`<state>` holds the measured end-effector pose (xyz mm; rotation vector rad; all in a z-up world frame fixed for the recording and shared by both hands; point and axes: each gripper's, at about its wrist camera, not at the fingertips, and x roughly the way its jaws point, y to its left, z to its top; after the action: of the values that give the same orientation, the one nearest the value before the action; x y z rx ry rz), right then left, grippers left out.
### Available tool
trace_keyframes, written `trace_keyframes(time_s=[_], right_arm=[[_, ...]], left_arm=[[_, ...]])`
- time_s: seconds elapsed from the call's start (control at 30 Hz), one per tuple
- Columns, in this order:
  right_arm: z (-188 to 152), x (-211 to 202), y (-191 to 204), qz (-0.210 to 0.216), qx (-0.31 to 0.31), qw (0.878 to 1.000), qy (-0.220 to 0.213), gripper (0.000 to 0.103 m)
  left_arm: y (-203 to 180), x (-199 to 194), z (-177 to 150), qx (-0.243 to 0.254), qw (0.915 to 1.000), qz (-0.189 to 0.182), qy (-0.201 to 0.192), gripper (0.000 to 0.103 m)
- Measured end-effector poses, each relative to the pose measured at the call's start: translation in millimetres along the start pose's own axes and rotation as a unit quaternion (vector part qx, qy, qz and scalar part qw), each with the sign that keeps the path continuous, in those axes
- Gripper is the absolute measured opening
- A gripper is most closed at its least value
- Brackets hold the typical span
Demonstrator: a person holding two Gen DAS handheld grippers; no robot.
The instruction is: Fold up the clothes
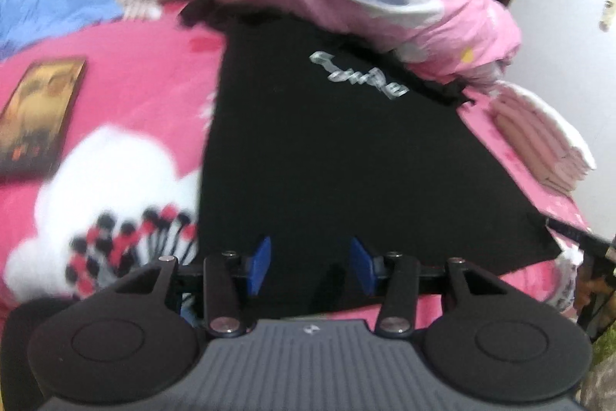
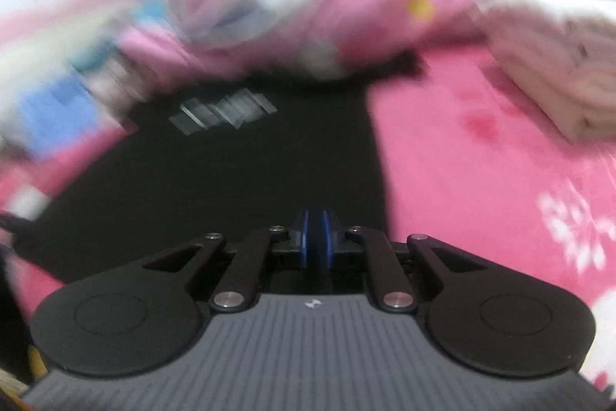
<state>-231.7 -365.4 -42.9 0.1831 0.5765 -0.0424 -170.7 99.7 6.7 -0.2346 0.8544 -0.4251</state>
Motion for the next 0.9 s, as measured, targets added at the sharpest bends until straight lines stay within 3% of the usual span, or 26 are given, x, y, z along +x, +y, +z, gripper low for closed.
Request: trace_keyframes(time_s=[0.13,0.3,0.4,0.47,0.6,0.73,0.9], right_arm=[[-28.0,-40.3,-30.3,-0.021,0.065,0.998,-0.012,0.003],[-16.1,-71.1,-22.0,-0.059,0.060,0.996,0.005,0.009],[19.0,-52.9,13.8,-0.019,0.021,0.999,-0.020,0.009],[41.2,-21.9,43.8,0.035,-0.002,0.999,-0.026,0.009],[61.2,46.0,95.3,0.099,-0.021,0.995,0.009,0.009],[43.0,78.9,108.0,0.083,-0.018,0.993,0.086,0.009],[13.5,40.8,82.9,0.083,0.077,0.988,0.106,0.008]], left_arm=[[13.7,-10.8,-2.5,-0.014,0.9999,-0.008,-0.003,0.046],[11.5,-22.6,19.8,0.009,0.9992,-0.027,-0.027,0.049],[4.7,-10.1,38.0,0.018,0.9983,-0.042,-0.036,0.050],[0.4,6.8,44.9,0.025,0.9985,-0.039,-0.028,0.050],[7.8,36.0,37.6,0.017,0.9996,-0.021,0.013,0.049],[23.5,27.0,28.8,-0.002,0.9990,-0.043,0.009,0.048],[42.2,17.7,30.1,-0.029,0.9961,-0.082,0.009,0.050]])
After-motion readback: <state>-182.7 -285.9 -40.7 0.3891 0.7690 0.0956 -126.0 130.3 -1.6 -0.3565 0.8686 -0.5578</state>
